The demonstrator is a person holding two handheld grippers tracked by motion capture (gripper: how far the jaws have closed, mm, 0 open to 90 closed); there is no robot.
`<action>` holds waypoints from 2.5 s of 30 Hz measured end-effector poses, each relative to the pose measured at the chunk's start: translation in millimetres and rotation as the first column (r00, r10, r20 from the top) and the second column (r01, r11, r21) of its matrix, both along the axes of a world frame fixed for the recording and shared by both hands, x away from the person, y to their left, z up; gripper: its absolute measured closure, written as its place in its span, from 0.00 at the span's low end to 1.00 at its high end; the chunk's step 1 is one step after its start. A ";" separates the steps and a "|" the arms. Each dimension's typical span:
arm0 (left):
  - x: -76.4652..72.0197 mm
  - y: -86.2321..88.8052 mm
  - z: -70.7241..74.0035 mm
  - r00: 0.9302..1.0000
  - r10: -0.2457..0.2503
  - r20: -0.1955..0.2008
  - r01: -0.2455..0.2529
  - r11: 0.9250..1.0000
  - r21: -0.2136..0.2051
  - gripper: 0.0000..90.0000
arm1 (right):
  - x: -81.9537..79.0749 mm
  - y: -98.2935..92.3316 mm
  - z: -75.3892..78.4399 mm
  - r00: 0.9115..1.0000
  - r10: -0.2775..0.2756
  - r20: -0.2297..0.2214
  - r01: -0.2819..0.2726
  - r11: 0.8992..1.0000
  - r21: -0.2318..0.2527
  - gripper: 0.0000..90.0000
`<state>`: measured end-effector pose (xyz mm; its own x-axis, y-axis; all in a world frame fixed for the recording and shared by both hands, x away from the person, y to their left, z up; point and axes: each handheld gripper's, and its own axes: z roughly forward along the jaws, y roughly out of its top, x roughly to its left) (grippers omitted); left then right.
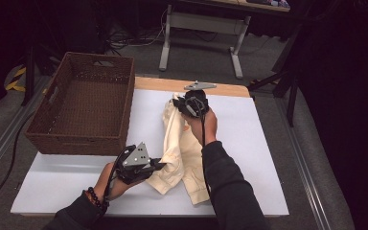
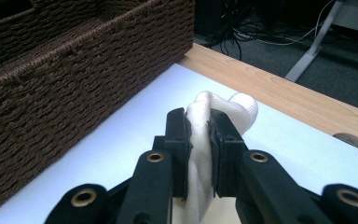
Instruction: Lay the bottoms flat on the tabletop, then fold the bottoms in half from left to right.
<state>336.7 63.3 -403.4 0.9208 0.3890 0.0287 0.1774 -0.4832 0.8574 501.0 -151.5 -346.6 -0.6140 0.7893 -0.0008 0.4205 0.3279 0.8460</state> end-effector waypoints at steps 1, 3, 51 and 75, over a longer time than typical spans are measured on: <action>0.7 -1.1 0.3 1.000 -0.002 -0.009 0.002 1.000 -0.007 0.92 | -0.1 -0.9 0.5 1.000 -0.001 0.001 0.001 1.000 -0.003 0.89; 1.6 -5.2 1.8 1.000 -0.008 -0.013 0.008 1.000 -0.011 0.92 | 0.3 -3.3 1.4 1.000 -0.004 0.004 0.004 1.000 -0.006 0.89; 13.3 -40.2 17.6 0.994 -0.071 0.082 0.074 0.996 -0.038 0.49 | -33.8 -110.8 -35.0 0.996 -0.091 0.004 0.091 0.994 -0.056 0.71; 40.3 -17.5 -29.0 0.999 0.012 0.041 -0.014 0.998 0.053 0.53 | -82.0 -39.0 -50.8 0.946 0.259 -0.195 -0.308 0.904 -0.296 0.97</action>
